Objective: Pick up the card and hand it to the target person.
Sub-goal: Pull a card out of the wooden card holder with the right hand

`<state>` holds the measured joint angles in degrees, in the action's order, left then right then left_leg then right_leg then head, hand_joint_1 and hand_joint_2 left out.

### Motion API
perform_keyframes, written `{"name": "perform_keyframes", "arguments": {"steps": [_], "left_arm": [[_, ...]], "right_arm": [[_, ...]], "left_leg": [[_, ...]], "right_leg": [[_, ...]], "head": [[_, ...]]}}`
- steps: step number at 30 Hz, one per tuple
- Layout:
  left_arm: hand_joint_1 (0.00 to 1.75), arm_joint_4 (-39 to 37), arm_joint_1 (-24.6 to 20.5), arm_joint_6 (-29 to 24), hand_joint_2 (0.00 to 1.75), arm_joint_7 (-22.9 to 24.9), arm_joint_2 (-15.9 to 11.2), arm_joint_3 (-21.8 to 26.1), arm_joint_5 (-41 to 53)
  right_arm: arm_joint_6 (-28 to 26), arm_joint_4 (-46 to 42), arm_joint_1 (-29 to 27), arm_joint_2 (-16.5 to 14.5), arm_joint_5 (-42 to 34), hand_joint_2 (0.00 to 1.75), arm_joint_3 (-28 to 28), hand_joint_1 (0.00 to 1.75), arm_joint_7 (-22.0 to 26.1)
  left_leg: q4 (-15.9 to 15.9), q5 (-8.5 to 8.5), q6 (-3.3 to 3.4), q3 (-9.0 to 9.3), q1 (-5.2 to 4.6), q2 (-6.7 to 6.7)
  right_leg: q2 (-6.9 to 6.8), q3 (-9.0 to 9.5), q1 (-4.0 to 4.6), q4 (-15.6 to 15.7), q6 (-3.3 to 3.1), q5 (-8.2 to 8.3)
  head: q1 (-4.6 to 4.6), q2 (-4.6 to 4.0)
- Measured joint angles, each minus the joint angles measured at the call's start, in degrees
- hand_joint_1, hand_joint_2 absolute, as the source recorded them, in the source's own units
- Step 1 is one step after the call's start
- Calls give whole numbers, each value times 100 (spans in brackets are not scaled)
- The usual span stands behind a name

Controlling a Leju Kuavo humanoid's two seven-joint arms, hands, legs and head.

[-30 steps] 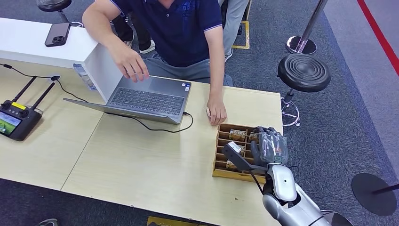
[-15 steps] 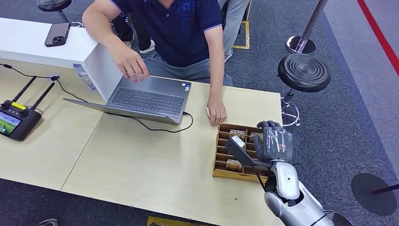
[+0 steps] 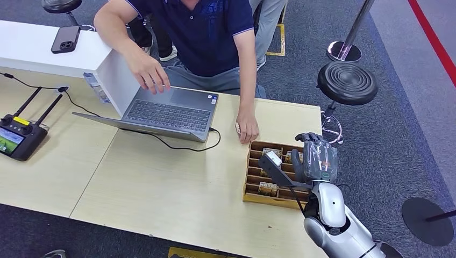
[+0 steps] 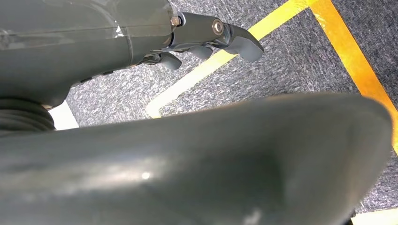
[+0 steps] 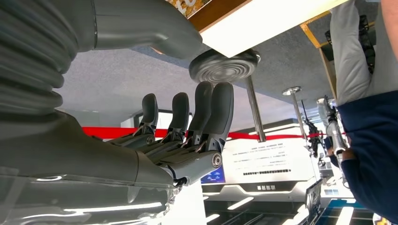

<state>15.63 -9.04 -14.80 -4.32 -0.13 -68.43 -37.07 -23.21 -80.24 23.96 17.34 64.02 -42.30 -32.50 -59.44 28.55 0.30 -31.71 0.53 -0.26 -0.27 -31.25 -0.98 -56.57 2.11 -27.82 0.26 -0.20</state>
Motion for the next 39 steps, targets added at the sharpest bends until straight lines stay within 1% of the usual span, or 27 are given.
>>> {"name": "perform_keyframes", "arguments": {"steps": [3,8,13,18,22,39], "left_arm": [[0,0,0,0,0,-1,0,0,3],[0,0,0,0,0,-2,0,0,4],[0,0,1,1,0,2,0,0,9],[0,0,2,9,0,3,1,0,31],[0,0,2,9,0,4,4,0,75],[0,0,0,28,0,54,11,0,111]], "right_arm": [[0,-25,-1,9,0,175,2,93,-8],[-2,-78,-1,13,-5,175,42,100,-34],[56,-89,-8,13,-75,175,46,94,15],[121,-59,-25,5,-186,175,19,94,104],[116,-13,-29,-7,-218,175,-21,97,133],[77,415,-30,-50,-520,175,-112,98,250]], "left_leg": [[0,0,0,0,0,0],[0,0,0,0,0,0],[0,0,0,-1,0,0],[0,0,0,-2,0,0],[0,0,0,-2,0,0],[0,0,0,-3,0,-1]], "right_leg": [[0,0,0,0,0,0],[0,0,0,0,0,0],[0,0,0,0,0,0],[-1,0,0,0,0,0],[0,0,0,0,0,0],[-1,-1,0,0,0,0]], "head": [[0,0],[0,0],[1,0],[0,0],[0,0],[0,0]]}}
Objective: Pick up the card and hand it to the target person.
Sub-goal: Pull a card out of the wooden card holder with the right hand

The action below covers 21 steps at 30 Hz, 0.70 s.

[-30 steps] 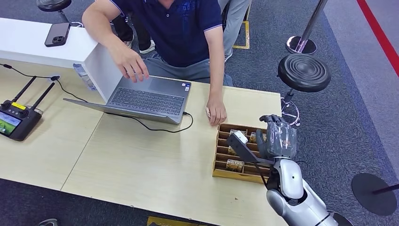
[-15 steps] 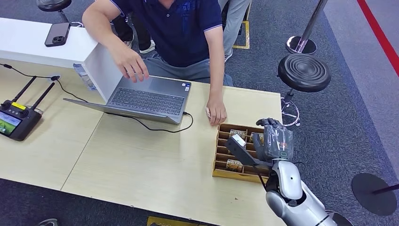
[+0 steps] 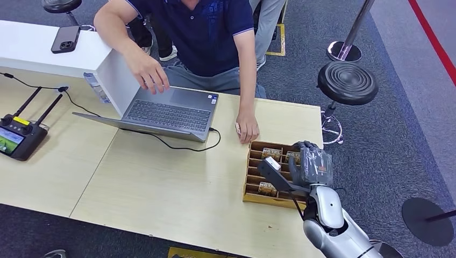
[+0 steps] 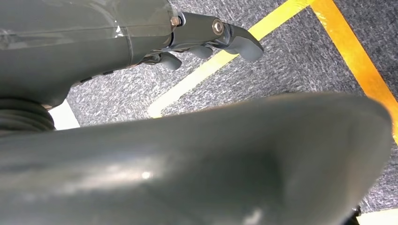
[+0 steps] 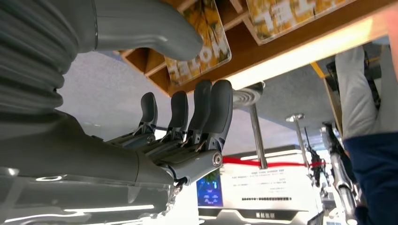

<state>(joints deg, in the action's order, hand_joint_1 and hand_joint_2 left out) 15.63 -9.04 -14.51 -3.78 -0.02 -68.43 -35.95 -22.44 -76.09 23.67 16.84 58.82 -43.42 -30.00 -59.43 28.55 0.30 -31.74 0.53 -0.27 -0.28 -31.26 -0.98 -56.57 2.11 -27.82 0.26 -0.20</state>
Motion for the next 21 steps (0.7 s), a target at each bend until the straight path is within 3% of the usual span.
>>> {"name": "perform_keyframes", "arguments": {"steps": [21], "left_arm": [[0,0,0,7,0,14,8,0,5]], "right_arm": [[-139,467,9,-75,-123,175,-19,89,56]], "left_leg": [[0,0,0,3,0,0]], "right_leg": [[1,2,0,0,0,0]], "head": [[0,0]]}}
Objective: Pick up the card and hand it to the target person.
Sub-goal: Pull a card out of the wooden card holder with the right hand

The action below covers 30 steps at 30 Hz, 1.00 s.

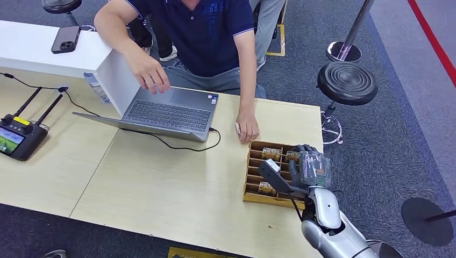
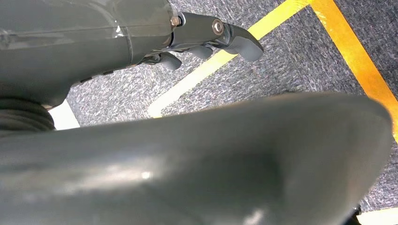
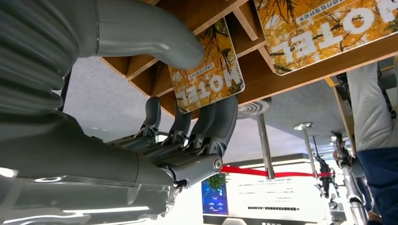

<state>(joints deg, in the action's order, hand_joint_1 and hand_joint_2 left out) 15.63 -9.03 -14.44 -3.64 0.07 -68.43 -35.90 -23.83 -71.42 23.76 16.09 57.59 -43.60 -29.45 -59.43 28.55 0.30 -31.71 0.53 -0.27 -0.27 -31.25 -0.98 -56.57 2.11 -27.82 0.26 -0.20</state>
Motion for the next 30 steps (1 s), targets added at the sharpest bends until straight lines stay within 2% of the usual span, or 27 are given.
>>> {"name": "perform_keyframes", "arguments": {"steps": [15,25,30], "left_arm": [[0,0,1,-2,0,4,-4,0,78],[0,0,1,-9,0,5,-16,0,86],[0,0,1,4,0,-17,-17,0,93]], "right_arm": [[-164,210,27,-52,-108,175,0,96,55],[-211,314,81,-91,-166,175,0,139,62],[-264,338,93,-95,-172,175,0,147,71]], "left_leg": [[0,0,0,4,0,0],[0,-1,0,6,0,0],[0,0,1,5,0,0]], "right_leg": [[1,4,0,0,0,1],[0,5,0,0,0,0],[0,5,0,0,0,0]], "head": [[0,0],[1,0],[1,0]]}}
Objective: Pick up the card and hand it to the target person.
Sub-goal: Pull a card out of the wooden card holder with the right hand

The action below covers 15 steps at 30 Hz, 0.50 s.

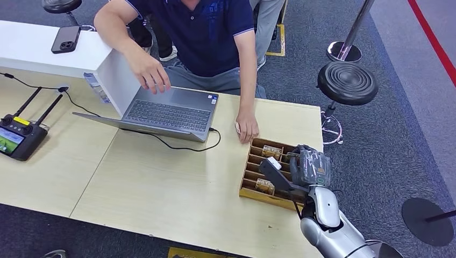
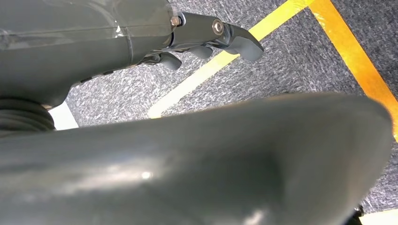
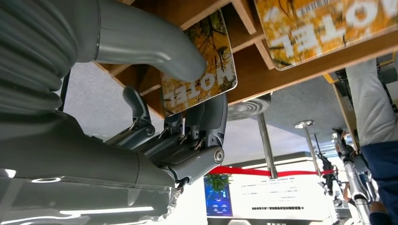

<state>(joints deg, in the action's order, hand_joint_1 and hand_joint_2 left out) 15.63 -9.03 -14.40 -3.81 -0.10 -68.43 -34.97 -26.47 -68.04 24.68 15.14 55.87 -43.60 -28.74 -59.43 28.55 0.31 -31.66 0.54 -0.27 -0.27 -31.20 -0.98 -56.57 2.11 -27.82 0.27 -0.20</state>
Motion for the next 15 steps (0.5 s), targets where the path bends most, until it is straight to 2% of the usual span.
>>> {"name": "perform_keyframes", "arguments": {"steps": [6,9,13,15], "left_arm": [[0,0,0,4,0,-12,-1,0,1],[0,0,0,3,0,-10,-1,0,2],[0,0,0,4,175,-10,-1,0,4],[0,0,0,3,175,-10,-1,0,8]], "right_arm": [[-69,25,1,-1,-6,175,0,155,3],[-106,37,1,-1,-7,175,0,171,7],[-133,53,2,-1,4,175,0,175,3],[-162,60,3,-1,14,175,1,175,1]], "left_leg": [[0,0,0,0,0,0],[0,0,0,0,0,0],[0,0,0,0,0,0],[0,0,0,0,0,0]], "right_leg": [[0,0,0,0,0,0],[0,0,0,0,0,0],[0,0,0,0,0,0],[0,0,0,0,0,0]], "head": [[-1,0],[-1,0],[1,0],[0,0]]}}
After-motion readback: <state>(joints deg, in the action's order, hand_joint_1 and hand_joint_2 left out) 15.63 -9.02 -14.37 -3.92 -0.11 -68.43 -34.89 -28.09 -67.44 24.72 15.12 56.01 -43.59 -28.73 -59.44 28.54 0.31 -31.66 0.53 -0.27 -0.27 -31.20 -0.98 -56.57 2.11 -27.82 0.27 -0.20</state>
